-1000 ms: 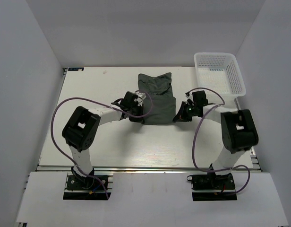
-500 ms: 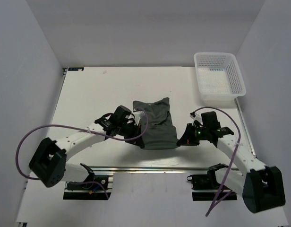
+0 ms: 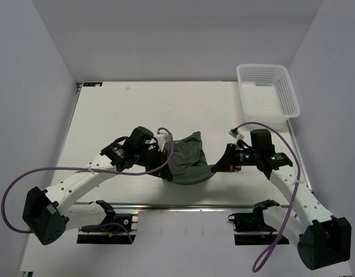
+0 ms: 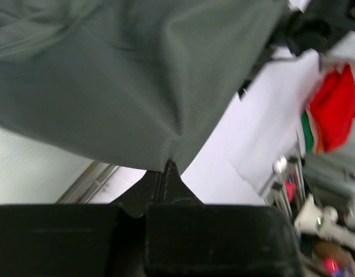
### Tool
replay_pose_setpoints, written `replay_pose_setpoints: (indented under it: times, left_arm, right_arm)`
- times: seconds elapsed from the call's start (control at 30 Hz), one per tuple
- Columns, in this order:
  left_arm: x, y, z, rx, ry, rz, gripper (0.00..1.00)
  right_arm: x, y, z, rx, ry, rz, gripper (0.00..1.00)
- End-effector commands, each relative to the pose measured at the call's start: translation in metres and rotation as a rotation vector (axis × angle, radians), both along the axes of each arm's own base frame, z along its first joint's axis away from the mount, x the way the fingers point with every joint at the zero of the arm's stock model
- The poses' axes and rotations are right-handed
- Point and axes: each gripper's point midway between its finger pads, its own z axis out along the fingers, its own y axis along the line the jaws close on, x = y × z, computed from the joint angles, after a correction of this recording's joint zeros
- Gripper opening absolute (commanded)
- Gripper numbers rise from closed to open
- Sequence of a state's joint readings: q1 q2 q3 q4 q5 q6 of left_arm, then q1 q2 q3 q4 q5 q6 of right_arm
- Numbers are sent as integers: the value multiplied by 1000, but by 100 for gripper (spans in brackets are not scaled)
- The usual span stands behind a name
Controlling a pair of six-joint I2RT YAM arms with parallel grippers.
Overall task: Fold and stack the t-shirts
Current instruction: Fold the long partially folded tshirt into a neat square
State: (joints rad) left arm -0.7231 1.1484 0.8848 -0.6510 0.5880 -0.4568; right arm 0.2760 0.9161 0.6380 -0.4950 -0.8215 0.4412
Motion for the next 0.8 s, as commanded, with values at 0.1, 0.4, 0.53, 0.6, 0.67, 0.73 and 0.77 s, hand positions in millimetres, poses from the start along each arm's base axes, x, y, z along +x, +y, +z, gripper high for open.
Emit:
replay_pose_setpoints:
  times: [0.1, 0.4, 0.53, 0.6, 0.67, 0.73, 0.77]
  left_arm:
    - [38, 31, 13, 128, -98, 309, 0]
    - [82, 56, 36, 193, -197, 623, 0]
    - [101, 58, 31, 239, -227, 687, 0]
    - [111, 60, 31, 251, -235, 724, 0]
    - [119, 60, 30, 256, -255, 747, 0]
    - [125, 56, 28, 254, -264, 741, 0]
    - [125, 56, 27, 254, -264, 741, 0]
  right_arm:
    - [21, 23, 49, 208, -119, 88, 0]
    - [61, 23, 39, 141, -143, -31, 0]
    - [82, 26, 39, 123, -150, -63, 0]
    - [90, 26, 33, 111, -128, -77, 0]
    - [99, 27, 37, 105, -136, -92, 0]
    - [105, 28, 33, 101, -107, -110, 0]
    - [110, 29, 34, 101, -112, -122, 0]
